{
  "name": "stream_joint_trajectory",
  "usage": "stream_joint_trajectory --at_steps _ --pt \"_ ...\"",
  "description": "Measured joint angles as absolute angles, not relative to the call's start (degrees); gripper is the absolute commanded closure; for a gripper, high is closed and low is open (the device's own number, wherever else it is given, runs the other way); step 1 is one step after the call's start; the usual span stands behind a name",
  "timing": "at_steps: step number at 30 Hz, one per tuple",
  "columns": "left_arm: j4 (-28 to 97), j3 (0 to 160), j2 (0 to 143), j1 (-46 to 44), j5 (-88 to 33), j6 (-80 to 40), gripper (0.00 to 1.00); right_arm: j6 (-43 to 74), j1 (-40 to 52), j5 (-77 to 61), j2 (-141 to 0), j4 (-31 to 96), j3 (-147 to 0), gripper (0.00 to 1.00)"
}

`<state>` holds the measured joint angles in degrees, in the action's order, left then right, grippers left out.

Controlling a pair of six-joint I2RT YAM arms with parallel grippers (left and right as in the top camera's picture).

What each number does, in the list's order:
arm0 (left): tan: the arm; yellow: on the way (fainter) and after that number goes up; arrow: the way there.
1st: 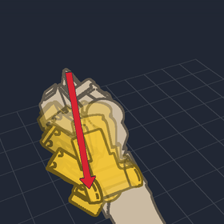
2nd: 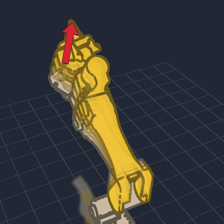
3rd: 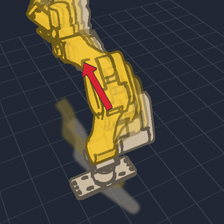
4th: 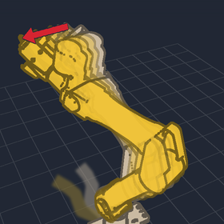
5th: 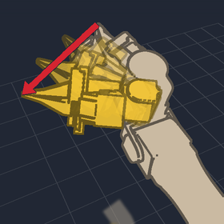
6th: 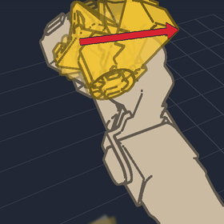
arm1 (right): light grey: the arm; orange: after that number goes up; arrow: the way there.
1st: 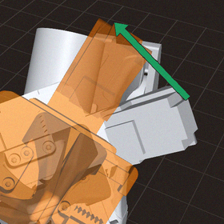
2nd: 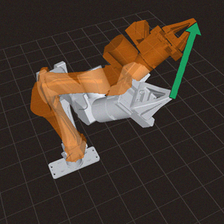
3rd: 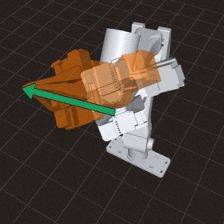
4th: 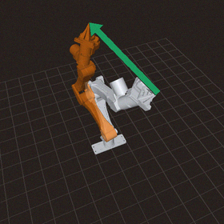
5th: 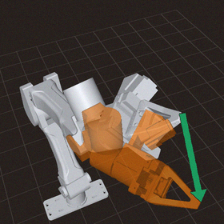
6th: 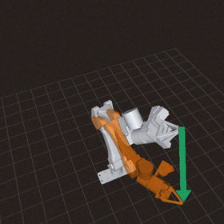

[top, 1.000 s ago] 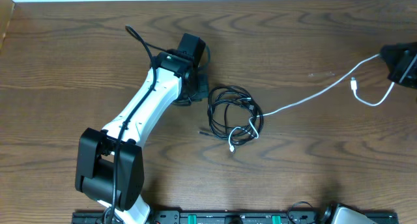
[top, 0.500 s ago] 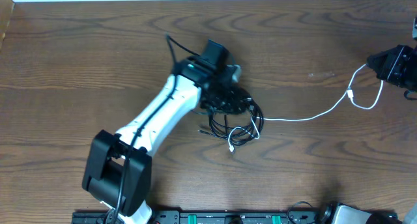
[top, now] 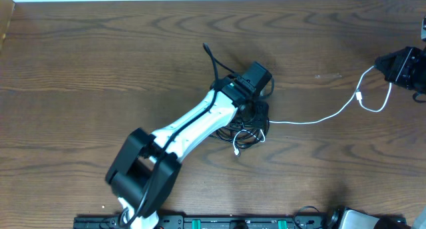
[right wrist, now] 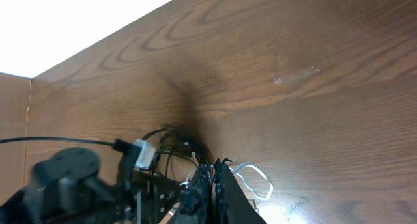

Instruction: Untangle cables

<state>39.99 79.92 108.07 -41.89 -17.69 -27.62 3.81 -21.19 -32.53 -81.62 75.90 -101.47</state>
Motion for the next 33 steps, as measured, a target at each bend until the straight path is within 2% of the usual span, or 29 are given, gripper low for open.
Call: stream_joint_trajectory --at_steps 3,4,6,8,9,21,33 --pt "35.55 79.85 111.53 -41.82 -17.89 -29.02 0.48 3.81 -21.19 -32.51 -81.62 76.01 -101.47 0.99" --pt "34.96 79.85 112.53 -41.82 -18.13 -29.45 0.52 3.79 -21.19 -32.49 -81.62 76.05 -101.47 0.99" --pt "34.02 79.85 114.48 -41.85 -19.03 -29.95 0.67 3.68 -21.19 -32.36 -81.62 76.16 -101.47 0.99" --pt "34.0 79.75 115.52 -41.85 -19.59 -30.13 0.88 3.6 -21.19 -31.97 -81.62 76.53 -101.47 0.98" --pt "34.02 79.68 115.68 -41.85 -19.79 -30.2 0.92 3.6 -21.19 -31.73 -81.62 76.69 -101.47 0.98" --pt "36.67 79.75 111.98 -41.65 -19.18 -27.97 0.93 3.29 -21.19 -29.95 -81.62 78.35 -101.47 0.98" --pt "36.18 84.2 83.59 -40.93 -10.96 -26.52 0.92 2.48 -21.19 -29.06 -81.6 78.48 -100.25 0.98"
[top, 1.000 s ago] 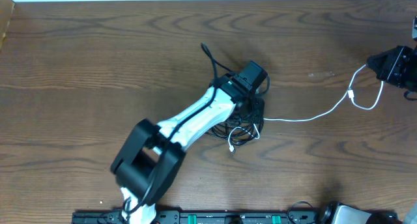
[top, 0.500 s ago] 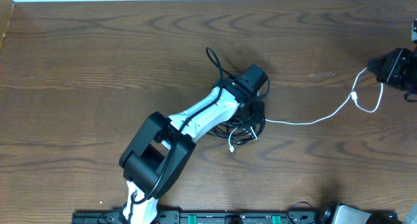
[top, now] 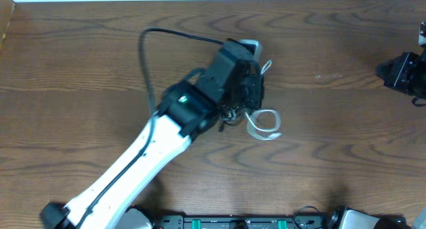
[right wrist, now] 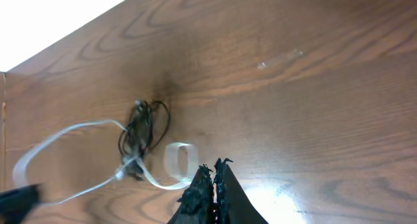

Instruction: Untangle cables

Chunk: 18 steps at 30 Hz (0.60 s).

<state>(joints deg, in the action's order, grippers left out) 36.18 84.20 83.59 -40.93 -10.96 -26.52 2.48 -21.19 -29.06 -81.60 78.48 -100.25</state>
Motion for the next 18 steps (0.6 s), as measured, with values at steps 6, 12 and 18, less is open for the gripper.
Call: stream_joint_trajectory --at_steps 6,12,18 --pt "35.99 84.18 82.65 -40.93 -9.5 -26.52 0.92 2.33 -21.19 -28.88 -81.6 77.23 -95.9 0.96" --pt "32.45 84.12 83.09 -40.4 -8.67 -26.52 0.93 1.58 -21.19 -29.3 -81.6 75.9 -91.26 0.73" --pt "28.67 85.78 83.11 -38.02 -8.64 -26.55 0.92 -0.03 -19.62 -31.03 -81.6 73.28 -86.52 0.63"
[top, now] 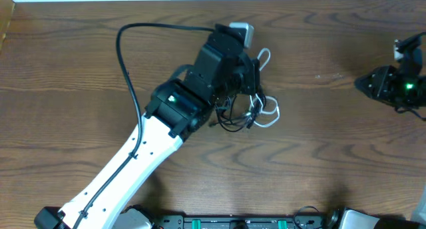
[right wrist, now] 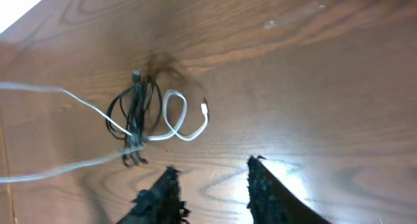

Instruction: Untangle cables

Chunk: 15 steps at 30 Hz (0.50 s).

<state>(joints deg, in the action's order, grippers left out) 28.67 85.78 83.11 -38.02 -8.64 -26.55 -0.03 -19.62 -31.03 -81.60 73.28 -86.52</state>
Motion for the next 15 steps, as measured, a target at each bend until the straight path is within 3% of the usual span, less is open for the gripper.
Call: stream_joint_trajectory --at_steps 5,10,15 --pt "26.2 92.2 82.89 -37.3 -8.64 -26.52 0.93 -0.6 -15.53 -31.83 -81.6 69.3 -82.52 0.51" --pt "23.7 93.69 81.6 -37.3 -10.72 -26.55 0.92 -0.75 -9.5 -32.58 -81.6 64.18 -78.78 0.29" --pt "21.58 93.69 81.41 -37.28 -12.93 -26.72 0.92 -0.84 -3.9 -32.86 -81.6 59.86 -77.19 0.25"
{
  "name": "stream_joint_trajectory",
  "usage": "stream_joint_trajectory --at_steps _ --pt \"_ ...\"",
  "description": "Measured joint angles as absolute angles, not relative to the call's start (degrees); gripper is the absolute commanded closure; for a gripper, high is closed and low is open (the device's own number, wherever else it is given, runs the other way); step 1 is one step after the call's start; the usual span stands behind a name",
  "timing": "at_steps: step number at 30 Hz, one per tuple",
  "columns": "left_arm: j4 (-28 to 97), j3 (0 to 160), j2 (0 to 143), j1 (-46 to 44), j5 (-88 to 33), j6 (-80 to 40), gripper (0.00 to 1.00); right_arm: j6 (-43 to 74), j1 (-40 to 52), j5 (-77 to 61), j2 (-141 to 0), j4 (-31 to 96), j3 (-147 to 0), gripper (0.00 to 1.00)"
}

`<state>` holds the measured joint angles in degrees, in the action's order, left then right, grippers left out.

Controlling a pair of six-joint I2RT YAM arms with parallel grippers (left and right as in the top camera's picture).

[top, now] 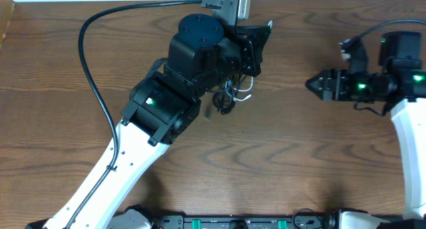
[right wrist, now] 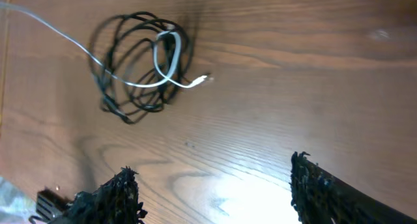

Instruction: Untangle cables

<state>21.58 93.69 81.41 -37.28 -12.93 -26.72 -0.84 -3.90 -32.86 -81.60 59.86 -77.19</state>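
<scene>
A tangle of a black cable coil (right wrist: pixel 130 77) and a white cable (right wrist: pixel 166 58) lies on the wooden table (right wrist: pixel 313 87); in the overhead view the tangle (top: pixel 229 97) shows just below the left arm's head. The white cable's connector end (right wrist: pixel 203 79) lies free, and one white strand runs up and off the frame's upper left. My left gripper (top: pixel 258 48) is raised high over the tangle and looks shut on the white cable. My right gripper (top: pixel 314 84) is to the right of the tangle, its fingers (right wrist: pixel 117 191) spread wide open with only bare table between them.
The left arm's black supply cable (top: pixel 93 69) arcs over the table's left half. A pale wall edge runs along the far side. A black rail (top: pixel 233 222) lines the near edge.
My right gripper has moved left toward the tangle and opened wider. The left arm has risen further toward the camera and shifted to the far edge; the tangle sits beneath it.
First my left gripper sat on the tangle while the right, shut, held the white cable stretched to the far right. Then the white cable was back at the tangle and the left arm was raised. Then the right gripper was open, and now it is nearer the tangle.
</scene>
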Motion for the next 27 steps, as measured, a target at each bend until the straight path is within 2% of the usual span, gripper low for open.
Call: stream_joint_trajectory --at_steps 14,27 --pt "13.87 93.69 75.2 -33.45 -13.63 -29.04 0.92 -0.84 6.59 -36.82 -81.62 51.79 -77.14 0.16" --pt "8.49 93.69 70.87 -32.77 -13.63 -33.01 0.92 -0.86 13.5 -37.76 -88.33 48.47 -77.14 0.18"
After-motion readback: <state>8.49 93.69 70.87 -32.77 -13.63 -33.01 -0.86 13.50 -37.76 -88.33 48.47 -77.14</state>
